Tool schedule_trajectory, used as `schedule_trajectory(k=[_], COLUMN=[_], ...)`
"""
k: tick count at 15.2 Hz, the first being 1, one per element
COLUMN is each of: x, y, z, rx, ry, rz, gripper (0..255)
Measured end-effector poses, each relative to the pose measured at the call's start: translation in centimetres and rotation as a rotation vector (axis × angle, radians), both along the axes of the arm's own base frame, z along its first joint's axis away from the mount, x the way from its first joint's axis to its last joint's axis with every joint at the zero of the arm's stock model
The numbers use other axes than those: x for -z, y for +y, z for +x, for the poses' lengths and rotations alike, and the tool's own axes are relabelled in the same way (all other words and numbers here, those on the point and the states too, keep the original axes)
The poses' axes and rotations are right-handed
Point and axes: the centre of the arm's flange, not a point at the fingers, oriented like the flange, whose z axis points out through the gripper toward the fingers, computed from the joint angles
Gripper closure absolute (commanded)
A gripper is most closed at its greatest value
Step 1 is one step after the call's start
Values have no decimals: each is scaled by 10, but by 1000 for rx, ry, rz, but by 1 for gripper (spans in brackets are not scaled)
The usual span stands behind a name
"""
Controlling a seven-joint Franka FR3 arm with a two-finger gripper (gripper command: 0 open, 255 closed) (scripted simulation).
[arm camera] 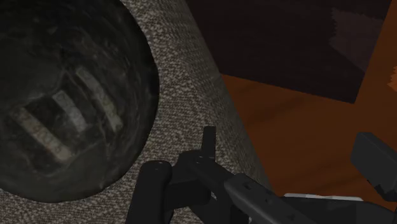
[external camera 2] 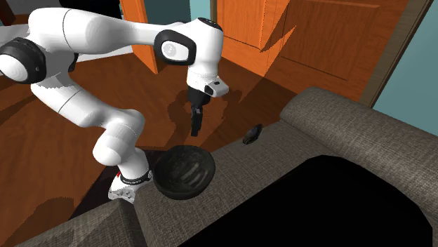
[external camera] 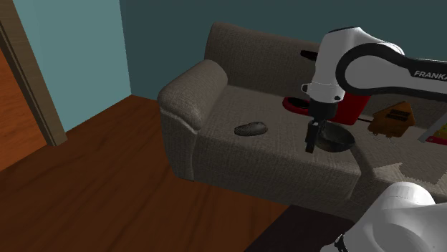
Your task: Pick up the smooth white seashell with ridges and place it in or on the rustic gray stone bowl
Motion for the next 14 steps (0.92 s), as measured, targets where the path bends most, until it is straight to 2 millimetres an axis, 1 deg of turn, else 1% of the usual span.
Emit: schedule_trajectory(k=[1, 2, 4, 5, 6, 7, 8, 9, 10, 12, 14], x=[0, 2, 2, 5, 4, 5, 7, 10, 10, 10, 13], y=[0, -1, -2, -7, -9, -8, -9, -10, -9, -6, 0], z=[0, 6, 25, 34, 45, 59, 69, 83, 93, 118, 142], rx=[0, -21, -94, -135, -180, -226, -271, -317, -363, -455, -547], ry=[0, -2, -12, -17, -23, -28, -34, -40, -46, -58, -70], rz=[0, 6, 29, 41, 55, 68, 82, 95, 109, 136, 163], gripper=[0, 0, 0, 0, 0, 0, 0, 0, 0, 0, 0])
